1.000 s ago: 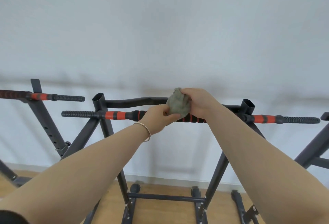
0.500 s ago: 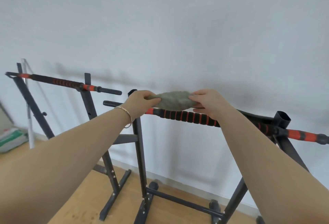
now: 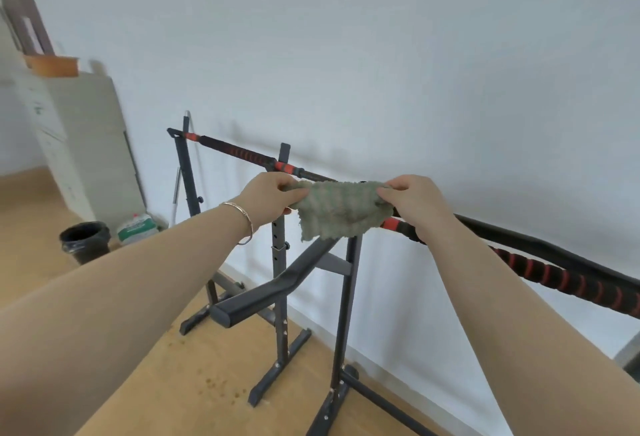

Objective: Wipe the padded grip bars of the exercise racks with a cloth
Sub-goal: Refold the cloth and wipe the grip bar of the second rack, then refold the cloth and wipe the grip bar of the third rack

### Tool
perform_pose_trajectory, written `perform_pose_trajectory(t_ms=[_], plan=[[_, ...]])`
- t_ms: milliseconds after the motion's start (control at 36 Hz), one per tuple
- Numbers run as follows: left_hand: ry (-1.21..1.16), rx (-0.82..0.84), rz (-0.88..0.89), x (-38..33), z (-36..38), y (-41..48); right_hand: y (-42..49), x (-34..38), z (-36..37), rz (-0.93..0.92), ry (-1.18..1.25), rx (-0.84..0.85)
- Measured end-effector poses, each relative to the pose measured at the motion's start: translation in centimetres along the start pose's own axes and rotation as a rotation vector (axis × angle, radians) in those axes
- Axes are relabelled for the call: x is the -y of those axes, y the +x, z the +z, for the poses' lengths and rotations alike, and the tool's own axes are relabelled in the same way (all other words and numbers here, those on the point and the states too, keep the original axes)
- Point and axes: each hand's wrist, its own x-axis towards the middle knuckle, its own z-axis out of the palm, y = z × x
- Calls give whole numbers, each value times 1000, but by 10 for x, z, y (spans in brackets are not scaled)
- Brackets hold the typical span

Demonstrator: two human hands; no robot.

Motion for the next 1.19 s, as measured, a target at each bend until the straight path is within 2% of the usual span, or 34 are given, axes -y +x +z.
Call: perform_pose_trajectory(t_ms=[111,389,611,722,833,1028,1194], plan=[[85,-101,-13,21,-53,-26,-9,33,46,-52,-8,65],[309,-336,-73,88,-197,-96,-56,122,180,-150,-18,345],[296,-453,-183,143,-282,-154,-105,172,281,-159,12,392],[175,-494,-252,166,-313,-179,-129,180,325,-97,103,377],[52,-459,-280,186,-336,-200,-147,180,366,-48,141,429],[36,-473,-292,222,-351,-217,-158,173,417,105,239,580],[17,-473,-381,252,-357,-208,-149,164,443,287,378,749]])
